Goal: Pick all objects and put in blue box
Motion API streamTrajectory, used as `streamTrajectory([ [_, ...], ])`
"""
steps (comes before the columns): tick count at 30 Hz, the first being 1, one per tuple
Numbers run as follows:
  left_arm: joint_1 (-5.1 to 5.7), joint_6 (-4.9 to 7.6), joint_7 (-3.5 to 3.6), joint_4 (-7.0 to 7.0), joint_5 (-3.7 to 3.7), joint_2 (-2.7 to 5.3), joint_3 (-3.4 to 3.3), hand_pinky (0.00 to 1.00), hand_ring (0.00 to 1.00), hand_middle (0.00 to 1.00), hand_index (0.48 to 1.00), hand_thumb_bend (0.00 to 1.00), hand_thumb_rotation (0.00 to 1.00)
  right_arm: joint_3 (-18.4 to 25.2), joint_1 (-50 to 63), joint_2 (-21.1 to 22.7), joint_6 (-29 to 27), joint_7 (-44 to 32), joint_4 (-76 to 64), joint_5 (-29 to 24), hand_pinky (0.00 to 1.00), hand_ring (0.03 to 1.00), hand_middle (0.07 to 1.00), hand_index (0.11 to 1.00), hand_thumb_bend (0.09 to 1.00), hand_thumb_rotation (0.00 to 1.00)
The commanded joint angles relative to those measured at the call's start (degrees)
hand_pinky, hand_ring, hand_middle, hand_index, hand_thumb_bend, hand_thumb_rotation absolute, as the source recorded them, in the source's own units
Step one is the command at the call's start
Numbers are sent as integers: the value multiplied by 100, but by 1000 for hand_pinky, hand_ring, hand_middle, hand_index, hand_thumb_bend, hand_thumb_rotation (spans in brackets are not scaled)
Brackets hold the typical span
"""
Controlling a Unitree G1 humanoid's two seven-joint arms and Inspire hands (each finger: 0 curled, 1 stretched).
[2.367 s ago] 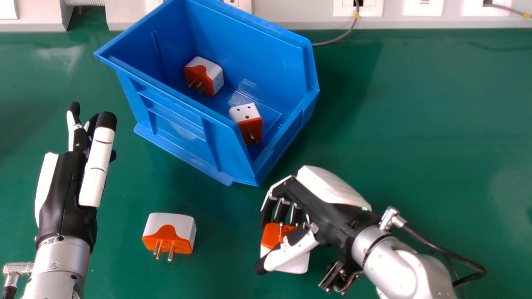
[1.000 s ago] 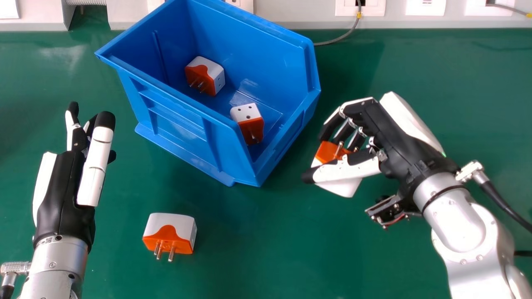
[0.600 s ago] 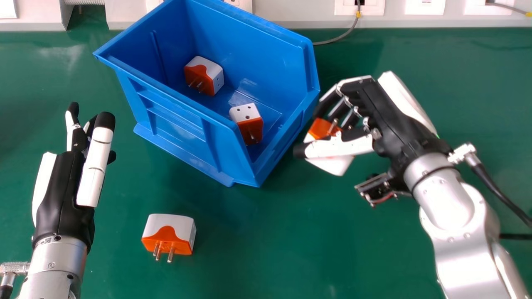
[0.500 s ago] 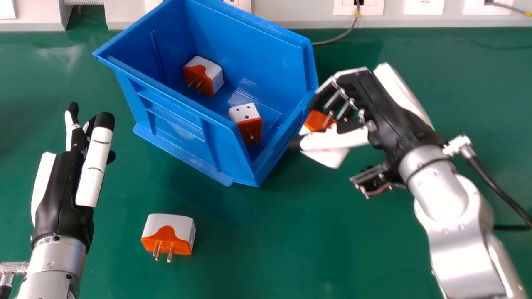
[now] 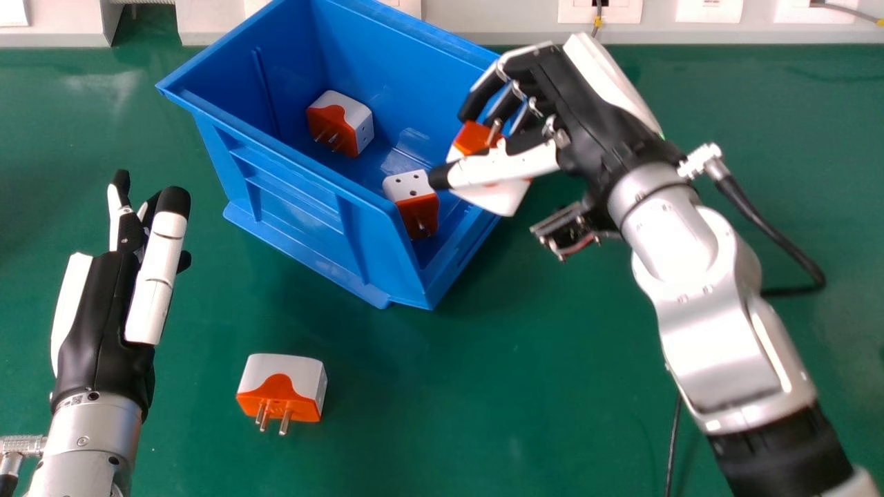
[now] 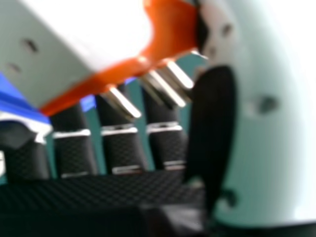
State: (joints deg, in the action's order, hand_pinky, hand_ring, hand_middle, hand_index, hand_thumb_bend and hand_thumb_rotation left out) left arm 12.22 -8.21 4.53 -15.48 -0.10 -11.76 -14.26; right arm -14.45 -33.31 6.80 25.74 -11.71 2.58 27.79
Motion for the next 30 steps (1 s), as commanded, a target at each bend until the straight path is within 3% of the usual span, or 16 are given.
streamTrajectory([
  [1,-1,56,-30,-168,-32,-28,13,878,967,969,992,640,1000,-35,-563,-149,-57,184,248,8,14,57,123,470,487,139],
  [11,26,110,-19,-112,-23,-44,22,879,968,969,990,633,1000,-88,-1840,-678,-195,796,2120,-60,5,52,123,483,487,143],
  [20,102,53,-51,-278,-28,14,74,880,968,968,989,625,1000,-163,-2923,-1181,-542,1478,4051,-109,21,75,148,476,486,139],
  [22,128,53,-60,-316,-34,21,89,880,968,968,989,624,1000,-184,-3086,-1273,-615,1625,4389,-107,38,96,173,476,485,138],
  [27,152,57,-88,-346,-36,32,113,880,969,969,989,625,1000,-170,-3326,-1447,-774,1952,5037,-148,91,154,333,481,499,69],
  [30,181,27,-115,-429,-56,49,146,880,969,969,989,625,1000,-184,-3340,-1519,-970,2135,5341,-155,91,152,360,483,502,55],
])
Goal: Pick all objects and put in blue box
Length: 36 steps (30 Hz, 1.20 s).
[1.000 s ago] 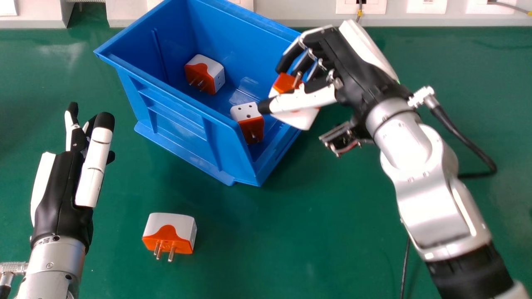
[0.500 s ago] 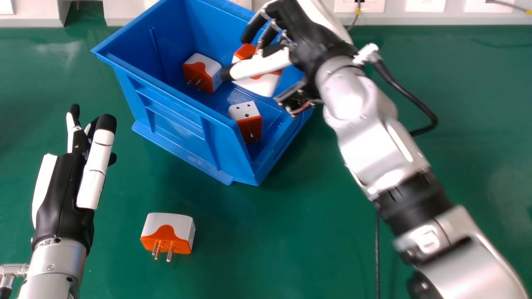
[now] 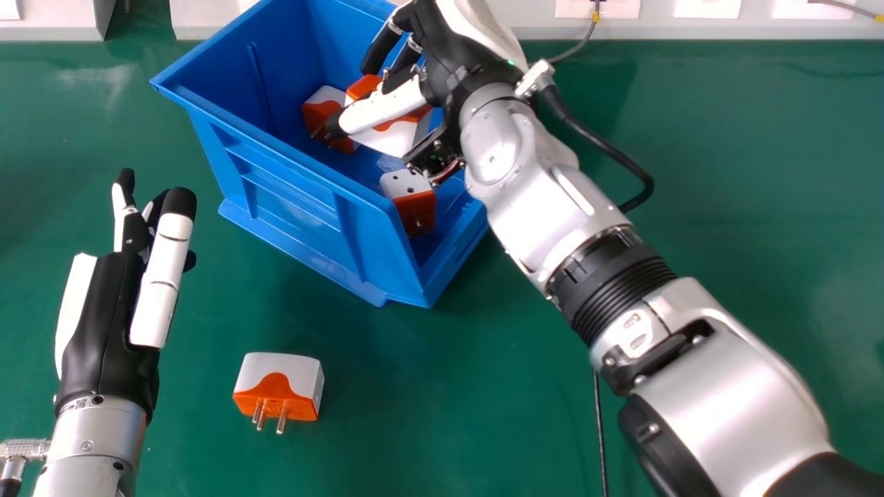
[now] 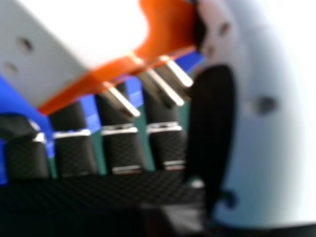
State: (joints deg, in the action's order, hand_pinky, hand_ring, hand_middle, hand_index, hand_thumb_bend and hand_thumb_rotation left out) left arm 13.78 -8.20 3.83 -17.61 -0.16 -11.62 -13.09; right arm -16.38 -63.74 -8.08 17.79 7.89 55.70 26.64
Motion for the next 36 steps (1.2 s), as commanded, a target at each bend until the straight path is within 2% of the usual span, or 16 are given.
streamTrajectory([
  [1,35,20,-55,-236,-59,38,39,880,969,969,989,625,1000,20,-303,-45,-218,214,98,-54,91,152,360,483,502,55],
  [4,65,-9,-78,-308,-64,47,64,879,969,969,989,626,1000,5,-301,-76,-310,333,296,-50,72,128,400,484,507,35],
  [10,80,-56,-103,-364,-76,63,86,877,969,970,989,630,1000,-71,-371,-99,-320,397,635,-5,55,109,434,487,513,18],
  [20,83,-160,-111,-436,-131,45,84,871,968,970,990,623,1000,-274,-349,-70,-290,379,908,63,49,101,462,490,519,3],
  [26,90,-242,-137,-531,-141,89,117,869,967,970,989,615,1000,-96,-220,-32,-513,224,843,-191,51,101,466,491,520,1],
  [29,103,-241,-150,-556,-159,109,132,869,967,970,989,614,1000,-192,-267,-25,-396,40,894,-146,53,103,467,491,520,1],
  [30,95,-238,-153,-544,-168,114,136,869,967,970,989,615,1000,-262,-293,-15,-336,-50,891,-91,100,162,470,541,525,1],
  [32,74,-224,-157,-510,-196,114,145,869,967,970,989,615,1000,-418,-324,19,-279,-174,871,36,100,162,470,541,525,1],
  [33,64,-215,-156,-492,-211,112,150,868,967,970,989,616,1000,-498,-335,39,-267,-216,862,96,162,241,506,583,542,72],
  [34,61,-212,-155,-492,-223,112,155,868,967,970,989,617,1000,-540,-338,58,-280,-237,852,112,312,391,604,651,559,175],
  [35,49,-213,-157,-486,-234,116,161,868,967,970,989,617,1000,-545,-333,73,-308,-253,843,109,312,391,604,651,559,175],
  [36,38,-213,-160,-477,-240,121,164,868,967,970,989,618,1000,-532,-323,83,-337,-265,832,91,432,512,684,707,572,257],
])
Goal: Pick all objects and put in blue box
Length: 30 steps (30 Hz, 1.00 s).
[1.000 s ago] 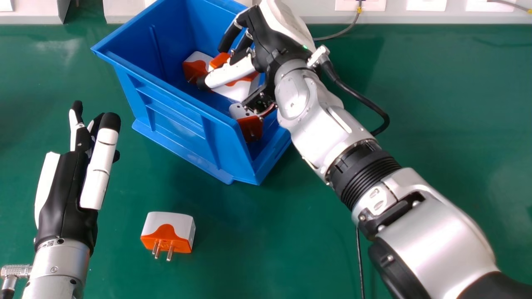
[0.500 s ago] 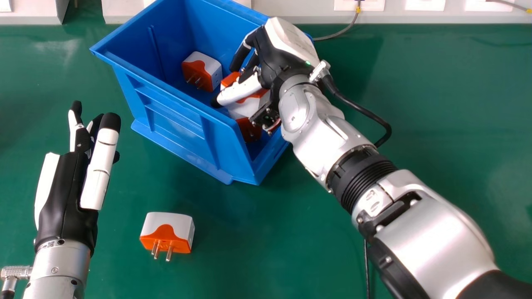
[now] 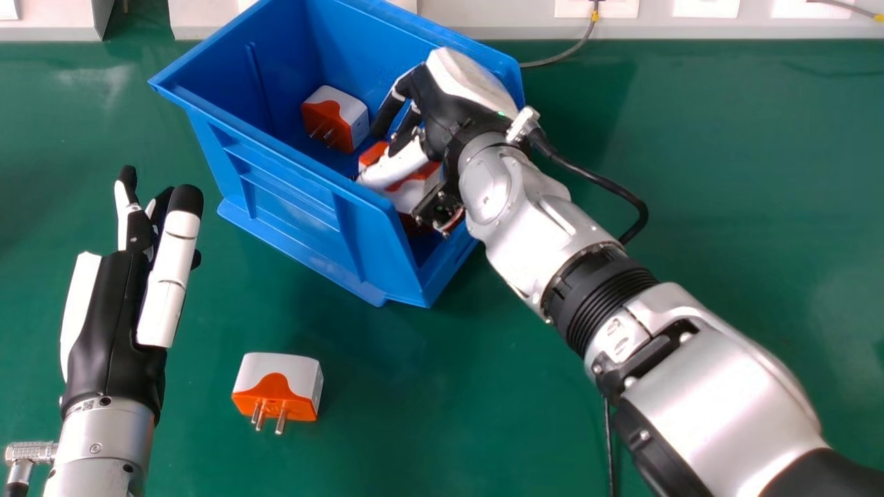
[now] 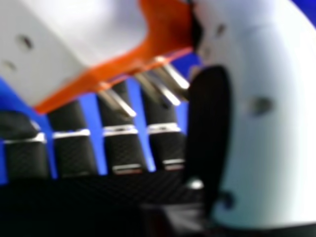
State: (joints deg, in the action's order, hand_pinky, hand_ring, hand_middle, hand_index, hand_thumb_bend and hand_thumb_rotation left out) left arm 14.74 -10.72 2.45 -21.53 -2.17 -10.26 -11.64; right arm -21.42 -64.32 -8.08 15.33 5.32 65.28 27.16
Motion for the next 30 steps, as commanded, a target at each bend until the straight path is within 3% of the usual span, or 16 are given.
streamTrajectory([
  [1,-70,38,-24,-74,-42,-13,22,868,967,970,989,618,1000,-18,-260,89,-112,-17,-131,30,432,512,684,707,572,257],
  [3,-93,47,-29,-41,-55,-18,24,868,967,970,989,620,1000,-26,-239,90,-117,2,-158,43,584,682,797,794,594,379],
  [4,-109,50,-28,-20,-56,-24,21,868,967,970,989,620,1000,-23,-224,88,-122,25,-173,42,584,682,797,794,594,379],
  [6,-129,44,-28,-6,-56,-26,17,869,967,970,989,625,1000,-18,-187,86,-143,63,-205,39,713,830,896,870,610,489],
  [9,-149,57,-22,31,-48,-28,12,869,967,970,989,629,1000,16,-162,83,-150,84,-234,8,800,925,958,918,620,558],
  [15,-191,92,-2,105,-24,-27,15,874,967,970,990,631,1000,14,-195,108,-132,117,-250,38,862,978,992,947,622,597],
  [24,-242,112,-26,153,-103,-52,42,876,967,971,990,633,1000,79,-101,147,-43,145,-504,8,880,989,1000,956,604,608],
  [30,-236,101,-21,153,-92,-49,39,876,967,971,990,634,1000,171,192,249,193,30,-1291,-40,872,982,1000,957,575,601],
])
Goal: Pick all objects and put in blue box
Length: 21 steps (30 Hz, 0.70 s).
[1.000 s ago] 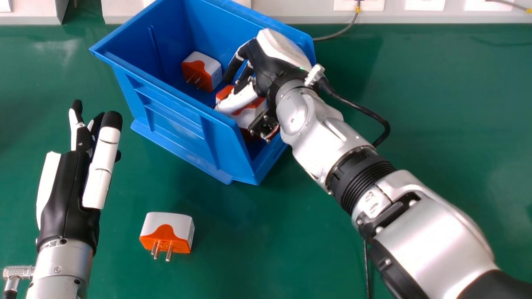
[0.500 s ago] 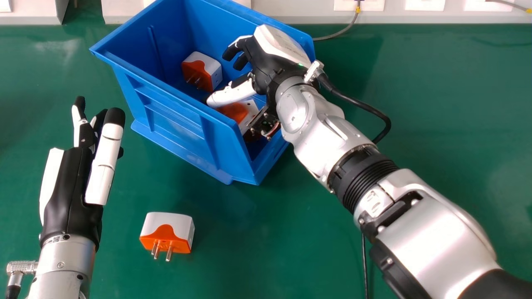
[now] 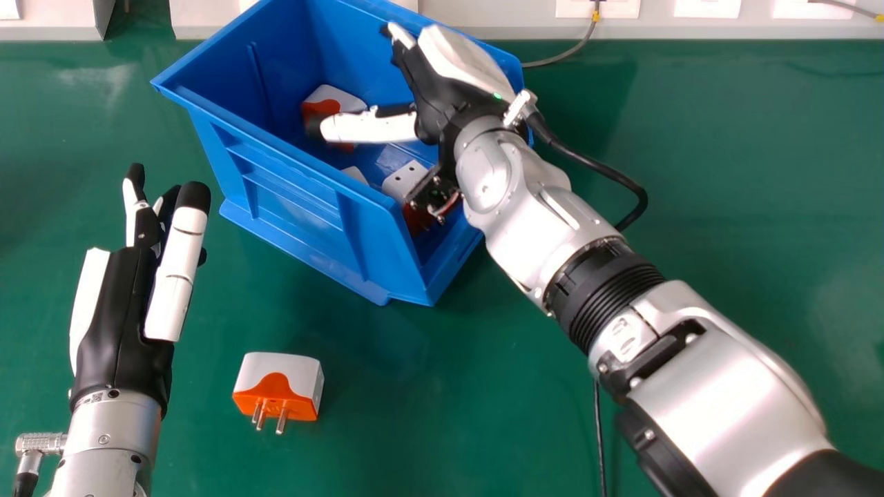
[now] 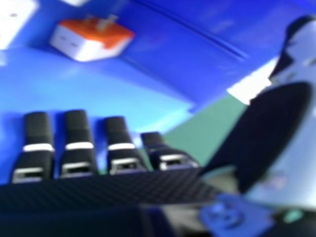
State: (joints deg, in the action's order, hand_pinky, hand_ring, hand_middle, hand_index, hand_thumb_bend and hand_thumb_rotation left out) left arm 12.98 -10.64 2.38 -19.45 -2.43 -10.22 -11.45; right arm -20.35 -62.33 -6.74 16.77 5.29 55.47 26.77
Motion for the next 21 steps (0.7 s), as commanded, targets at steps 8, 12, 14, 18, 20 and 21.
streamTrajectory([
  [8,-79,85,-11,-49,-68,-62,0,876,967,971,990,647,1000,102,834,412,355,-131,-2118,54,866,983,1000,970,503,589],
  [12,-90,111,-3,-18,-51,-63,-13,876,967,971,990,657,1000,163,1388,498,619,-253,-3314,27,863,979,1000,968,477,583],
  [14,-94,121,5,2,-35,-64,-26,876,967,971,990,664,1000,235,1659,508,792,-327,-3930,-31,852,974,1000,967,457,578],
  [18,-109,139,21,36,22,-48,-47,876,967,971,990,670,1000,435,2373,499,1091,-521,-5375,-184,825,961,1000,964,433,571],
  [20,-113,129,22,28,47,-42,-51,876,968,971,991,676,1000,470,2792,535,1131,-599,-6023,-249,811,952,999,960,415,563],
  [21,-114,122,19,26,50,-40,-51,876,968,971,991,677,1000,476,3061,583,1121,-653,-6397,-267,812,951,998,960,410,561],
])
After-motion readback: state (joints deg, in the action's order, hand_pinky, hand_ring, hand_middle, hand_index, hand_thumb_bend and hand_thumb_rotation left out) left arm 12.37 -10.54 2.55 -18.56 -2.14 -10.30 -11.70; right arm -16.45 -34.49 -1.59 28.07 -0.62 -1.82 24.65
